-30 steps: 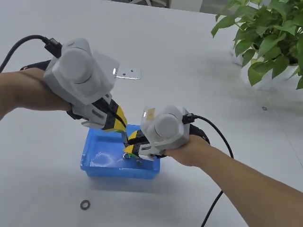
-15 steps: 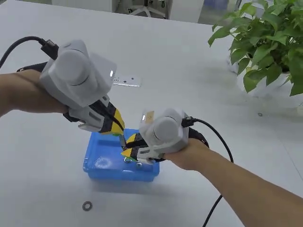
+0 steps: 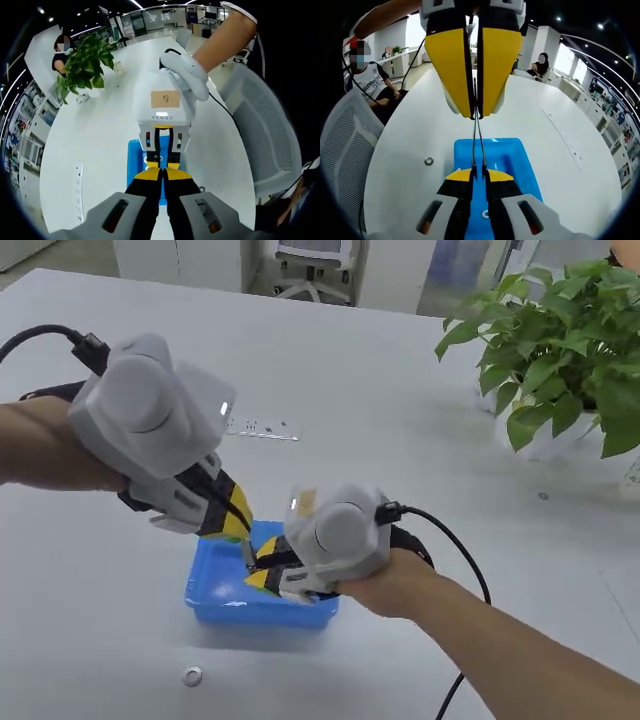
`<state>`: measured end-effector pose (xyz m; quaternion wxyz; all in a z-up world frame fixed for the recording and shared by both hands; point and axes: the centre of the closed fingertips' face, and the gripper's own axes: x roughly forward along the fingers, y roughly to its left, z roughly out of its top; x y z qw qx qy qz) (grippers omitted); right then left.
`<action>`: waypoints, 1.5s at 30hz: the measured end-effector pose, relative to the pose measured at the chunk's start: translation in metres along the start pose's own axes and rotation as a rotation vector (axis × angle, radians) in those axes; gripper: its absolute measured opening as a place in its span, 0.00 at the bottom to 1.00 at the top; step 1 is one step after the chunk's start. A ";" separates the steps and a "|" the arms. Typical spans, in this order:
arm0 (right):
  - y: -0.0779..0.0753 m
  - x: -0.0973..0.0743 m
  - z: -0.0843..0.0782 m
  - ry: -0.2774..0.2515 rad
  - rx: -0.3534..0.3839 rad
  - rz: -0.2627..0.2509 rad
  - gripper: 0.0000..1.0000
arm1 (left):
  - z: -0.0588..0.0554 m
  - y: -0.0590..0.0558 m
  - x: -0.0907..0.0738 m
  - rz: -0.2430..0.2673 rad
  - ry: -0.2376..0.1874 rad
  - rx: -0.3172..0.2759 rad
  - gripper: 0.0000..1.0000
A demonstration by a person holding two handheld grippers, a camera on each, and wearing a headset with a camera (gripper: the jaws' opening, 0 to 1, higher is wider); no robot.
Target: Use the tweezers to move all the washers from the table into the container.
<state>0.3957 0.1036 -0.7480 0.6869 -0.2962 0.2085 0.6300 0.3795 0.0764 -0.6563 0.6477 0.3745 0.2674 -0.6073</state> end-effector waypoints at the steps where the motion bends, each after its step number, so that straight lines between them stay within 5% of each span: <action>1: 0.002 0.001 0.001 -0.001 0.000 0.002 0.11 | 0.000 -0.002 -0.001 0.001 0.000 -0.001 0.05; 13: 0.030 0.010 0.012 -0.018 -0.007 0.026 0.11 | -0.009 -0.029 -0.009 0.004 0.006 -0.033 0.05; 26: 0.050 0.020 0.021 -0.022 -0.026 0.064 0.11 | -0.020 -0.045 -0.016 0.020 0.015 -0.065 0.05; 45: 0.085 0.041 0.012 -0.015 -0.017 0.137 0.11 | -0.039 -0.074 -0.006 -0.014 0.030 -0.118 0.05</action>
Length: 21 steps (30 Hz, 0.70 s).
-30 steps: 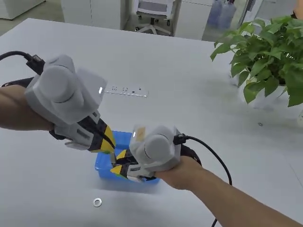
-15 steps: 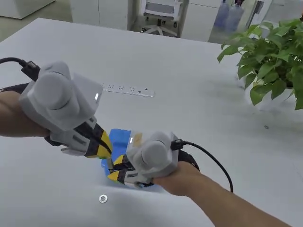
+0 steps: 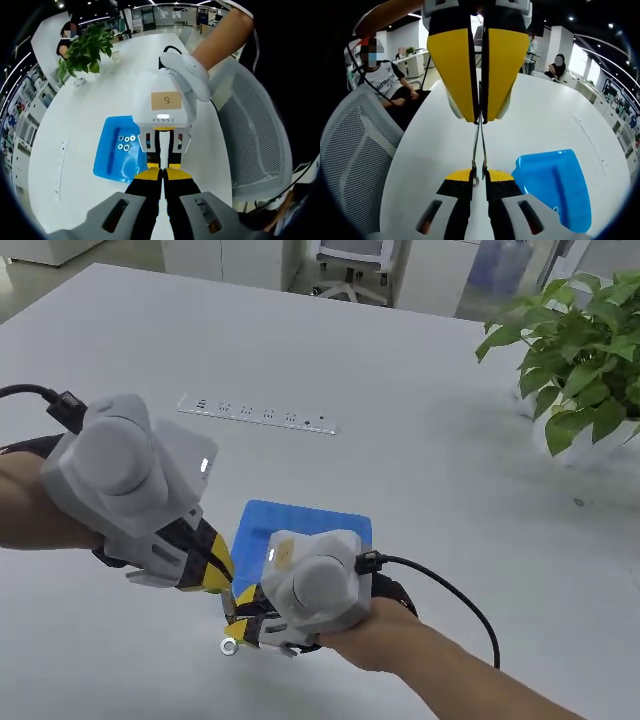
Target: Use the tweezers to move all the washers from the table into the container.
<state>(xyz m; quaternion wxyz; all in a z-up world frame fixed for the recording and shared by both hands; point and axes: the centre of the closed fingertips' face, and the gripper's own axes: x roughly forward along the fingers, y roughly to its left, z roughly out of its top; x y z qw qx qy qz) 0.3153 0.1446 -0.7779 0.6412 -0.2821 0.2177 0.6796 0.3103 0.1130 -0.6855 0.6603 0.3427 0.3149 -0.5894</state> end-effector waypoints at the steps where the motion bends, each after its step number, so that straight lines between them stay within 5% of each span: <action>1: 0.001 0.001 -0.001 0.000 0.002 0.004 0.11 | -0.001 -0.001 0.001 -0.002 0.001 -0.002 0.05; 21: 0.017 0.019 -0.012 0.017 0.016 0.056 0.12 | -0.020 -0.011 0.014 -0.037 0.011 -0.049 0.05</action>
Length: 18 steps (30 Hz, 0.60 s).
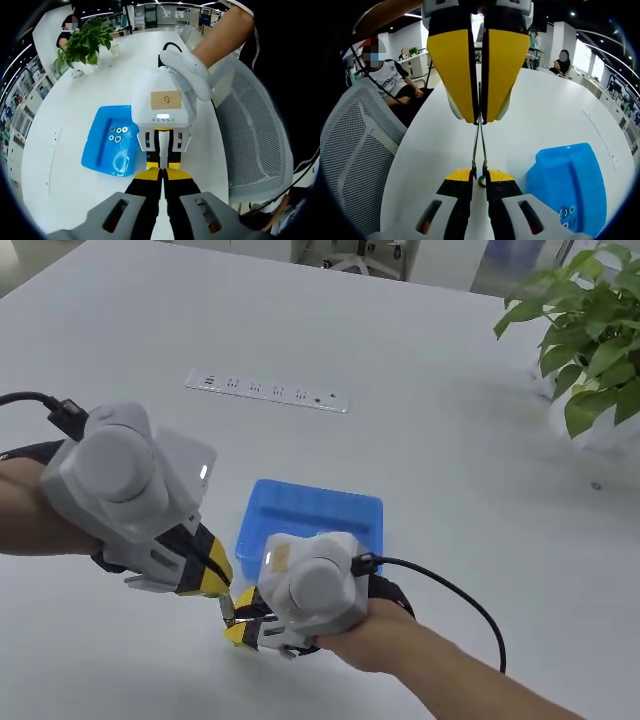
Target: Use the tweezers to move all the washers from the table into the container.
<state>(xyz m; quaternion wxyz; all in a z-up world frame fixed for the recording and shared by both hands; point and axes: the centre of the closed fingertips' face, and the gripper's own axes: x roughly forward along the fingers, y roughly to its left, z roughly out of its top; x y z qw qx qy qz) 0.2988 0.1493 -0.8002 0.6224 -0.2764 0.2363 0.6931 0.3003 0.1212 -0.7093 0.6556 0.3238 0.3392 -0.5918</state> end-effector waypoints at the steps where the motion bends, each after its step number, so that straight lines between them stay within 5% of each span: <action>1: 0.000 0.000 0.000 0.000 -0.001 0.000 0.12 | -0.001 0.000 0.001 -0.001 0.000 -0.001 0.05; 18: -0.003 0.002 -0.002 -0.001 0.034 -0.002 0.09 | -0.001 0.005 0.002 -0.001 -0.019 -0.022 0.05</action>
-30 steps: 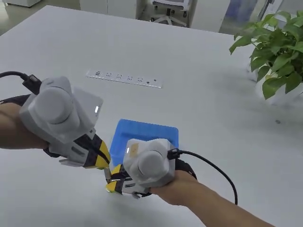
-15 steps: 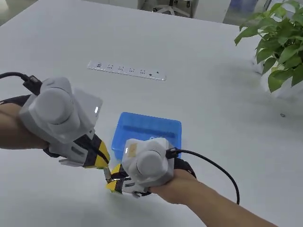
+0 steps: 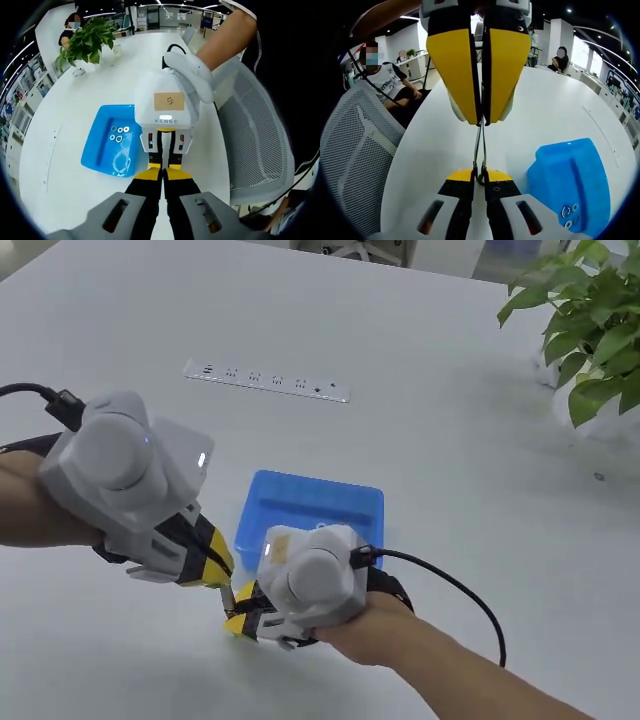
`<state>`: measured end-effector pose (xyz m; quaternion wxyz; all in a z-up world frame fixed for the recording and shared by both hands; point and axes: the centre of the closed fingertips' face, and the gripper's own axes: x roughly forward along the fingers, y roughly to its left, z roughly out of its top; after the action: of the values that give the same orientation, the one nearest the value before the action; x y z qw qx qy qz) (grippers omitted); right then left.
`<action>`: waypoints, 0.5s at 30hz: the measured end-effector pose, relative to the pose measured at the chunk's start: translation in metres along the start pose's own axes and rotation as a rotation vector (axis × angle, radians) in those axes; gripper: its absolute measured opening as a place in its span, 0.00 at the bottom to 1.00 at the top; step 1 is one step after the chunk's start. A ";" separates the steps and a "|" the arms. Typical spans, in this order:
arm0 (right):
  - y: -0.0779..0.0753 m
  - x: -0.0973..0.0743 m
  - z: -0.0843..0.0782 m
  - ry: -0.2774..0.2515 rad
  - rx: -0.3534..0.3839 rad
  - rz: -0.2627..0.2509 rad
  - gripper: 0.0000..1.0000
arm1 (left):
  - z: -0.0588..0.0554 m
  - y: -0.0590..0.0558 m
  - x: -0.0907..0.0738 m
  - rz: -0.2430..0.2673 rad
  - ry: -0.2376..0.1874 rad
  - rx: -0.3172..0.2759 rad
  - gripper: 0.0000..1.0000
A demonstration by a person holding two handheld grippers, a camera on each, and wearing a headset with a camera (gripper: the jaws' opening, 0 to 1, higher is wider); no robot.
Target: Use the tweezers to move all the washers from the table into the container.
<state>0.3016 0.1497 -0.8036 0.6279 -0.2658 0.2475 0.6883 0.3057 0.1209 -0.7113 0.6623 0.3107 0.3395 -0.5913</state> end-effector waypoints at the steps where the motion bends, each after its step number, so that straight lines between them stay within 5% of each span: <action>1: 0.000 0.000 0.000 0.001 -0.001 0.000 0.09 | 0.000 0.000 0.000 0.000 0.001 0.002 0.05; 15: 0.005 -0.006 0.004 0.004 -0.017 0.000 0.09 | 0.005 -0.005 -0.005 0.008 0.003 0.013 0.05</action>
<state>0.2971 0.1477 -0.7970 0.6250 -0.2728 0.2429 0.6899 0.3005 0.1189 -0.7039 0.6621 0.3176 0.3353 -0.5902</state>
